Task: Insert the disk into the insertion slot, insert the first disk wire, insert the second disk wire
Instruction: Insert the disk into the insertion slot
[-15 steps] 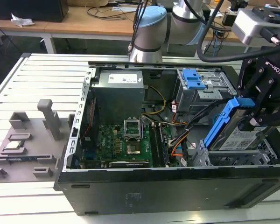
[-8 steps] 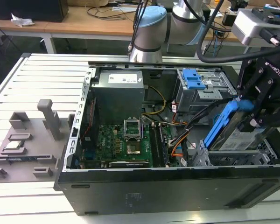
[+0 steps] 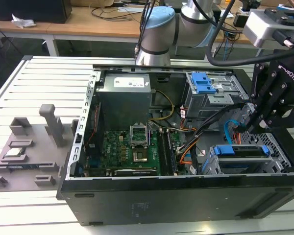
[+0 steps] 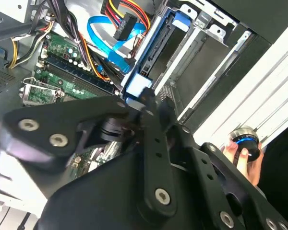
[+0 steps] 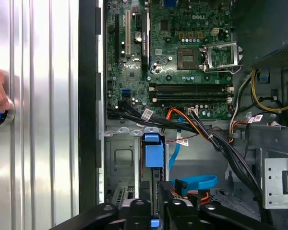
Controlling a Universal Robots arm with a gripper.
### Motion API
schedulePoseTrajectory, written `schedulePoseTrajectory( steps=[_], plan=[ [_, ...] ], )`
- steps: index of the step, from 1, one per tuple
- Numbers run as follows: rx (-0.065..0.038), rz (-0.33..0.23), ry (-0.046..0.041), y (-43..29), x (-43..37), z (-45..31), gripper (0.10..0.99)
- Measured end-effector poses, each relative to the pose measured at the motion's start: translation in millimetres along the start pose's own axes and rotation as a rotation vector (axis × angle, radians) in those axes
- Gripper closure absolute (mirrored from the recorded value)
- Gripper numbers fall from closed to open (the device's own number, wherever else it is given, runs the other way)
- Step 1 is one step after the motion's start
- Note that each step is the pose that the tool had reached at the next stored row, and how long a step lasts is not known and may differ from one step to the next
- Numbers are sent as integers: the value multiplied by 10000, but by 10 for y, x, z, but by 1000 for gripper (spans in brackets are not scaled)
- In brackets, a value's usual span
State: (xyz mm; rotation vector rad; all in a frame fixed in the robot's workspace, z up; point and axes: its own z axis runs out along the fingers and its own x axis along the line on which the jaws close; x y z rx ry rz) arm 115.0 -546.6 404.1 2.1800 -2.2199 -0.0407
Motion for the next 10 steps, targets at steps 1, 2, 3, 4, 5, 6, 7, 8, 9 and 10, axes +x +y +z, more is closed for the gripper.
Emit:
schedulePoseTrajectory(
  steps=[1,2,3,4,5,6,7,8,9,10],
  plan=[
    [0,1,0,0,0,0,910],
    [0,1,0,0,0,0,973],
    [0,1,0,0,0,1,980],
    [0,0,0,0,0,1,980],
    [0,0,0,0,0,1,980],
    [0,0,0,0,0,2,980],
    [0,0,0,0,0,2,980],
    [0,0,0,0,0,2,980],
    [0,0,0,0,0,2,980],
    [0,0,0,0,0,2,980]
  ],
)
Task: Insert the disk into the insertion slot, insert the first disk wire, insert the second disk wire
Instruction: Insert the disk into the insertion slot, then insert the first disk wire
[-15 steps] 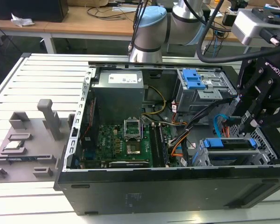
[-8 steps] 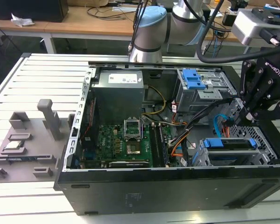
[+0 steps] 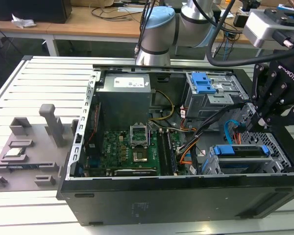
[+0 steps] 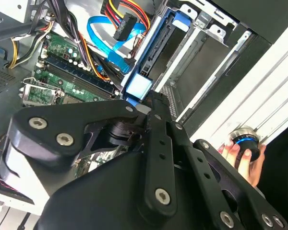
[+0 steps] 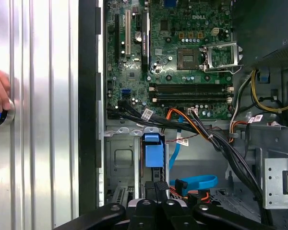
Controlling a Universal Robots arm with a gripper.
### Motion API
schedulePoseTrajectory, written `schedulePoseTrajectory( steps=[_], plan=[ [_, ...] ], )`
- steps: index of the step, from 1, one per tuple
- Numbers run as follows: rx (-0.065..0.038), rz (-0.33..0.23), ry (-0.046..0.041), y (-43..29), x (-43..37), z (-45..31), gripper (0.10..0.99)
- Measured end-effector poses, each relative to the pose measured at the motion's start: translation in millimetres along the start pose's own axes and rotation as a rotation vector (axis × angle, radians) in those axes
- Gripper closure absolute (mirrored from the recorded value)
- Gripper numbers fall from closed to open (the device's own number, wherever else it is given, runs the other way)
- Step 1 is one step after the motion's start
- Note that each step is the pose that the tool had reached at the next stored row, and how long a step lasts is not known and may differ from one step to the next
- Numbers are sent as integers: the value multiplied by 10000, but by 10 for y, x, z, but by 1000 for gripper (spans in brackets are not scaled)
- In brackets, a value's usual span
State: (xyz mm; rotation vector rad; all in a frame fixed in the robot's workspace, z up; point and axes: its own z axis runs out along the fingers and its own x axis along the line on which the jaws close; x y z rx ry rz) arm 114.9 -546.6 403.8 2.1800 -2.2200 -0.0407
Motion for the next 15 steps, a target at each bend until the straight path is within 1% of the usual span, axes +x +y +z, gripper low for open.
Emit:
schedulePoseTrajectory(
  steps=[7,10,12,13,14,15],
  plan=[
    [0,0,0,0,0,2,980],
    [0,0,0,0,0,3,784],
    [0,-1,-5,-6,-8,9,784],
    [-4,0,0,-46,-61,27,784],
    [-19,0,13,-132,-150,90,784],
    [-30,1,18,-179,-209,127,784]
  ],
)
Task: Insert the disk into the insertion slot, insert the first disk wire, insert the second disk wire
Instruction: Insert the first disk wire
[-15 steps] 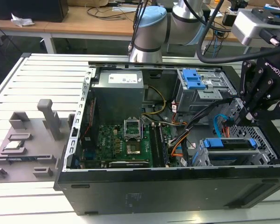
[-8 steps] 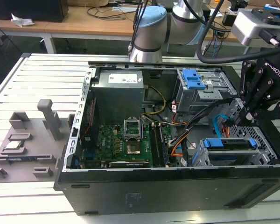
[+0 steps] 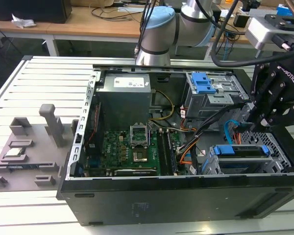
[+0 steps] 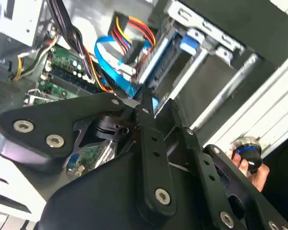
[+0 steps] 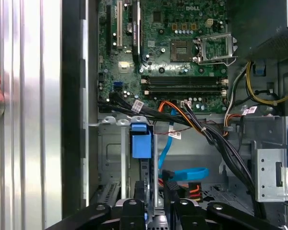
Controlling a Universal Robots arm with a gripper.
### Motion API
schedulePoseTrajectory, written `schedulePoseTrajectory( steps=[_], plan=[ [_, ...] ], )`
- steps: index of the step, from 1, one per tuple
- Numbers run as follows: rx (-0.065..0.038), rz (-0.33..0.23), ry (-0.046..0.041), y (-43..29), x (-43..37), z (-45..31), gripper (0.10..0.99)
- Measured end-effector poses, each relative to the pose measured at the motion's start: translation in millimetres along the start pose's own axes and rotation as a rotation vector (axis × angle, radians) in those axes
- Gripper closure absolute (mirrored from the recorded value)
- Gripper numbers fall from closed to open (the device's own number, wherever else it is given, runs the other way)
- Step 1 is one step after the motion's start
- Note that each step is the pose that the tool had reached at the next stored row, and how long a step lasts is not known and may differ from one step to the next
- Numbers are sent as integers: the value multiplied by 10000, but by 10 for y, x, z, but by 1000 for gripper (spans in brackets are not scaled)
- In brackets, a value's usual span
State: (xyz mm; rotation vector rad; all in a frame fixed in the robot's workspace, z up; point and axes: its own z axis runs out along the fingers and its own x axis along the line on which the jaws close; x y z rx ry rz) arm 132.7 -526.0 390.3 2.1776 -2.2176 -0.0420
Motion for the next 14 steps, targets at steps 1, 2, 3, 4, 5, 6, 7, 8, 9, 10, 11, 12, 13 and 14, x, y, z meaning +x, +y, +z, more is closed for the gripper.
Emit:
schedulePoseTrajectory(
  steps=[1,2,3,4,5,6,7,8,9,10,11,12,13,14],
  plan=[
    [-4,0,-1,-25,-31,17,784],
    [-6,-1,-2,-42,-56,33,784],
    [-11,0,0,-66,-97,60,784],
    [-13,0,-1,-80,-122,75,784],
    [-16,0,1,-99,-158,96,784],
    [-20,0,2,-122,-207,126,784],
    [-23,0,2,-145,-253,157,784],
    [-25,0,7,-155,-269,173,784],
    [-25,0,12,-165,-279,211,784],
    [-24,1,18,-166,-280,232,784],
    [-25,2,25,-166,-281,253,784],
    [-24,2,33,-169,-281,294,784],
    [-24,1,41,-170,-281,319,784],
    [-24,2,50,-171,-281,344,784]
  ],
)
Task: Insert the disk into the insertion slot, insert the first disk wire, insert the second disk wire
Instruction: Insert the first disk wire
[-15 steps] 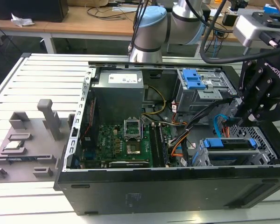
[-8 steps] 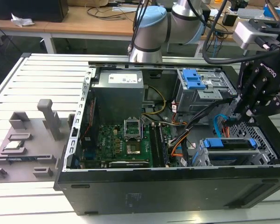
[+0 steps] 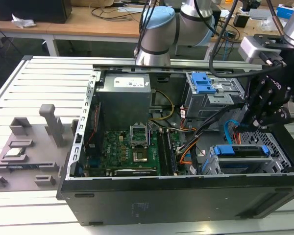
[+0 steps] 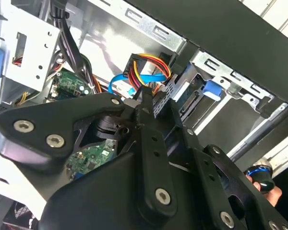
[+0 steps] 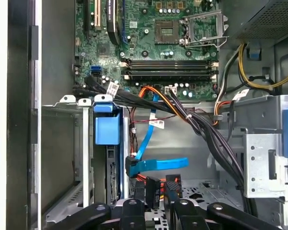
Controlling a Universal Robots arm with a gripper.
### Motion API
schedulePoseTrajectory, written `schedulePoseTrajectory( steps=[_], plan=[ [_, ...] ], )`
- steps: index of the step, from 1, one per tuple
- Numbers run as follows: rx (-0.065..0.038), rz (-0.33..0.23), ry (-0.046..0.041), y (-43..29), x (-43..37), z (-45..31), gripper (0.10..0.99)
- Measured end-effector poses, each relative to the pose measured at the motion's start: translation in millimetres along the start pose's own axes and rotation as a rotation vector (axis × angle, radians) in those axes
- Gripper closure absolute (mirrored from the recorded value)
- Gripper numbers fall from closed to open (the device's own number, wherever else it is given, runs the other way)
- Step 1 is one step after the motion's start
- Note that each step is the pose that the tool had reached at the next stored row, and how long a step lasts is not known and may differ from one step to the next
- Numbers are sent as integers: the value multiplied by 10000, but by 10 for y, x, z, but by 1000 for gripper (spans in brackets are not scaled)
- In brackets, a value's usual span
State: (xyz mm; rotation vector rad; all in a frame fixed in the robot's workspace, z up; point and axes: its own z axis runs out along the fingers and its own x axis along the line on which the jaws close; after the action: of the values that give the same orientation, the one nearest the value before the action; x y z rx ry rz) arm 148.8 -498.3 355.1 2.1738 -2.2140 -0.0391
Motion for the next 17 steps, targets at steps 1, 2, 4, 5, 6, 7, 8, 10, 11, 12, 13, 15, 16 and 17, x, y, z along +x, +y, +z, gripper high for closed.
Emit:
schedulePoseTrajectory(
  steps=[1,2,4,5,6,7,8,10,11,12,13,15,16,17],
  plan=[
    [1,1,26,-1,1,13,784],
    [1,3,63,-1,2,15,784],
    [2,6,119,-1,2,15,784],
    [2,7,142,-1,2,15,784],
    [3,7,159,-1,1,15,796],
    [3,8,179,-1,2,15,867],
    [4,11,234,-1,1,15,918],
    [5,14,300,-1,2,15,918],
    [6,15,320,-1,2,15,918],
    [6,16,339,-1,2,15,918],
    [7,17,362,-1,2,15,918],
    [7,15,365,-2,31,14,918],
    [6,15,362,-3,57,15,918],
    [6,15,363,-3,88,15,918]
  ],
)
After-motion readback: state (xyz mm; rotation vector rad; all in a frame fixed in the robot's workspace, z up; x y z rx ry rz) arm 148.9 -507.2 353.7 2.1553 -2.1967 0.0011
